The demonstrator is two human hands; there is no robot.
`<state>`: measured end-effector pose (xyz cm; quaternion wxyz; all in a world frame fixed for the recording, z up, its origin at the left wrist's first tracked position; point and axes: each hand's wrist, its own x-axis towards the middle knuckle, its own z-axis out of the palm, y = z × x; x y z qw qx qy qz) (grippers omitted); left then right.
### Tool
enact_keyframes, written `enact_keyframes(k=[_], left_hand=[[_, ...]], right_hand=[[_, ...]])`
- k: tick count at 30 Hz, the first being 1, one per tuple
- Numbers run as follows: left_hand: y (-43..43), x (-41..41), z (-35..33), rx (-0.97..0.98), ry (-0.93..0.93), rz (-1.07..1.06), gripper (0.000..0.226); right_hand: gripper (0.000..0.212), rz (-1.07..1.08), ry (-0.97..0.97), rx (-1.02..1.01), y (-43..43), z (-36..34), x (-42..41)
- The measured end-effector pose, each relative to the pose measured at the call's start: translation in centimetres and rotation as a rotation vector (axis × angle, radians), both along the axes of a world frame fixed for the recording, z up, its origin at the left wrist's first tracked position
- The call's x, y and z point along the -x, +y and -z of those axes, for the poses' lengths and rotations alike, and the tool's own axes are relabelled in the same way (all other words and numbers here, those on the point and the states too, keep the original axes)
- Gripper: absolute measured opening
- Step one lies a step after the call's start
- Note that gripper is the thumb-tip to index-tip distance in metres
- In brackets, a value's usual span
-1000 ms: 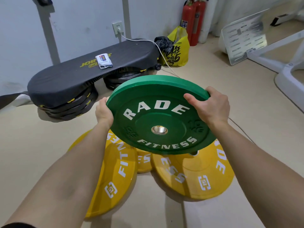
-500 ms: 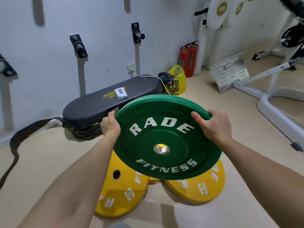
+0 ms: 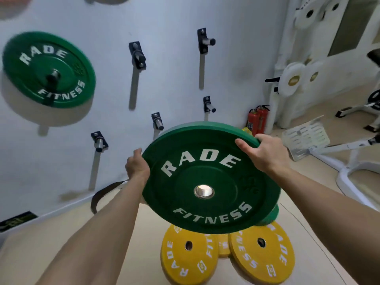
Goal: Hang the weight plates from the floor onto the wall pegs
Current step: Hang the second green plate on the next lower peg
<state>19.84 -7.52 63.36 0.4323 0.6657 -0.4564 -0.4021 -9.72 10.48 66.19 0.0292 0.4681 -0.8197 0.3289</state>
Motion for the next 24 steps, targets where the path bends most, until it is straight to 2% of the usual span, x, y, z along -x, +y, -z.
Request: enact_keyframes(k=[3, 9, 15, 19, 24], left_hand=[[-1.7, -2.5, -8.1, 0.048, 0.02, -0.022, 0.051], [-5.0, -5.6, -18.4, 0.164, -0.04, -0.05, 0.056], [-9.2, -6.0, -24.5, 0.282, -0.079, -0.086, 0.058], [-12.6, -4.7, -27.1, 0.323, -0.179, -0.138, 0.05], [-17.4, -3.3, -29.7, 0.374, -0.198, -0.22, 0.05]], right_hand=[[0.079, -0.024, -0.012, 0.016, -1.8, -7.8, -2.4], [0.08, -0.036, -0.021, 0.112, -5.3, -16.3, -4.9], [0.076, -0.04, -0.027, 0.177, -10.3, -20.8, -4.3], [0.083, -0.083, -0.058, 0.237, -15.5, -22.5, -2.0], [0.089, -0.177, -0.048, 0.282, -23.2, -25.6, 0.9]])
